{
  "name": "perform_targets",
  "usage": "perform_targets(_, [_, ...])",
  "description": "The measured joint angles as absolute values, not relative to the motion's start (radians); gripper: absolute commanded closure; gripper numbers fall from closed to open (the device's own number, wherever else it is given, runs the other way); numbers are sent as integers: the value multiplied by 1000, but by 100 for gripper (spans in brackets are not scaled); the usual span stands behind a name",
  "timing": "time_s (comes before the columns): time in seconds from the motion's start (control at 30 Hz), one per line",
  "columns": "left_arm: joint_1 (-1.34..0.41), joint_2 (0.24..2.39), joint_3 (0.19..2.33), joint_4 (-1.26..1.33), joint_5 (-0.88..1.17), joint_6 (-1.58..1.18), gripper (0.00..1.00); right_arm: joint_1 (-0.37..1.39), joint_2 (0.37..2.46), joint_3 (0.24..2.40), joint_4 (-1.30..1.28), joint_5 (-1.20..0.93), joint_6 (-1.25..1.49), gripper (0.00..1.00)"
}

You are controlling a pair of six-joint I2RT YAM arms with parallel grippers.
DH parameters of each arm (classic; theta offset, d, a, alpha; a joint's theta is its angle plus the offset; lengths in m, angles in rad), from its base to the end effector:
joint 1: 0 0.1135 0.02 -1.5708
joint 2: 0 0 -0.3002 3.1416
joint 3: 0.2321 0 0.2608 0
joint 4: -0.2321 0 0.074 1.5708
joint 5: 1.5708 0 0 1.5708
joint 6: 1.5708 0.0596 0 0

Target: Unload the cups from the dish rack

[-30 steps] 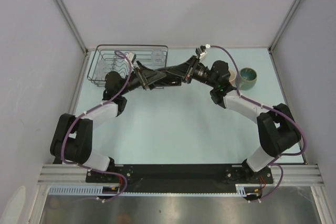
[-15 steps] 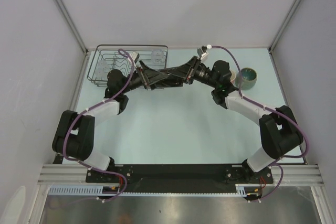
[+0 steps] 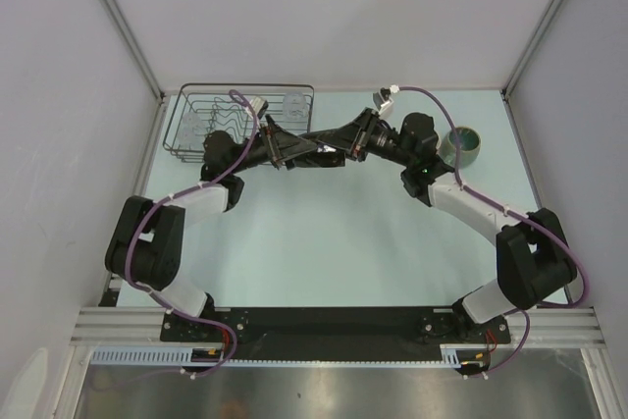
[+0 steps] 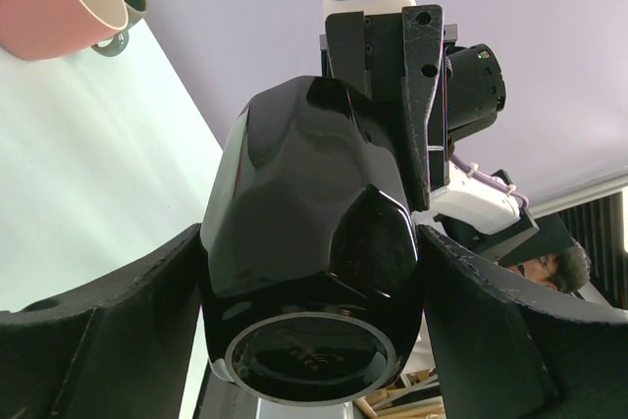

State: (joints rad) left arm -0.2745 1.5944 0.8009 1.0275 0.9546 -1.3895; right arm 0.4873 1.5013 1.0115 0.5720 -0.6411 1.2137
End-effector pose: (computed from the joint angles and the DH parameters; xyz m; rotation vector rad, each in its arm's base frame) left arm 0.3269 -0.1426 0.2999 0.0399 1.7829 -1.9163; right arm 0.3126 0.2060 0.3565 0.0313 1.8139 1.7665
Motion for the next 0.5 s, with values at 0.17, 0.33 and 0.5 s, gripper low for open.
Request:
perform_targets(0.17, [-274,1611,809,1056,959,-1398,13,484,1494,1007,567,-643,1211,100])
perform_targets(0.33, [-250,1628,809,1042,913,-1415,0,473,1480,993,568,-683,1191,100])
perform_targets(0.5, [-199,1647,809,1023,866,-1424,0,458,1473,991,590,-720,1185,100])
